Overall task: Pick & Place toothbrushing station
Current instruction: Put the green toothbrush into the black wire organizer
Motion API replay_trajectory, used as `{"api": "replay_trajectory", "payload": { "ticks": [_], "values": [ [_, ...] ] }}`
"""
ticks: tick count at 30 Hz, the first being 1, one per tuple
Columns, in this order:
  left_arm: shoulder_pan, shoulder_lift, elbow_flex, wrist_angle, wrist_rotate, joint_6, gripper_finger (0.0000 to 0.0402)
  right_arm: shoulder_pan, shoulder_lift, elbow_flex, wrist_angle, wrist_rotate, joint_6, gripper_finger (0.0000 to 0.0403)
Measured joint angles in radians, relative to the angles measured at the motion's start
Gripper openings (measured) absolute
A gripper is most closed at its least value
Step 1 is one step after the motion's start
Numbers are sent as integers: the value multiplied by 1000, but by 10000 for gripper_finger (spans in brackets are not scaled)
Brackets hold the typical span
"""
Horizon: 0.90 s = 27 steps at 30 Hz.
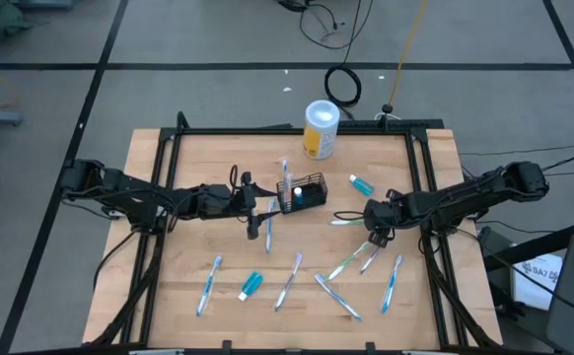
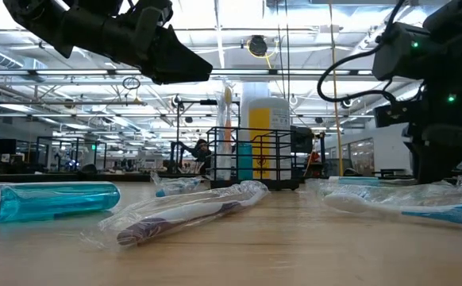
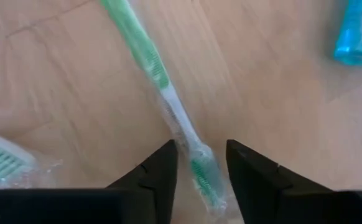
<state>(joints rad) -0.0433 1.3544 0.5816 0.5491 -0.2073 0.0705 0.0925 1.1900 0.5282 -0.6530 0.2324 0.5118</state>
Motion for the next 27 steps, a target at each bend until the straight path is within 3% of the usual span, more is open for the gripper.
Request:
{"api": "replay_trajectory", "payload": {
  "ticks": [10,16,23,27],
  "values": [
    [-5,0,0,1,0,-2,248,2,1,-1,83,-76,-185,14],
    [-5,0,0,7,11,-58,248,3,2,56,100,-75,-316,22],
    [-6,0,0,69,207,-157,248,23,2,176,133,-46,-527,20],
    [-18,0,0,82,224,-250,248,46,4,220,254,-44,-660,15]
  ]
}}
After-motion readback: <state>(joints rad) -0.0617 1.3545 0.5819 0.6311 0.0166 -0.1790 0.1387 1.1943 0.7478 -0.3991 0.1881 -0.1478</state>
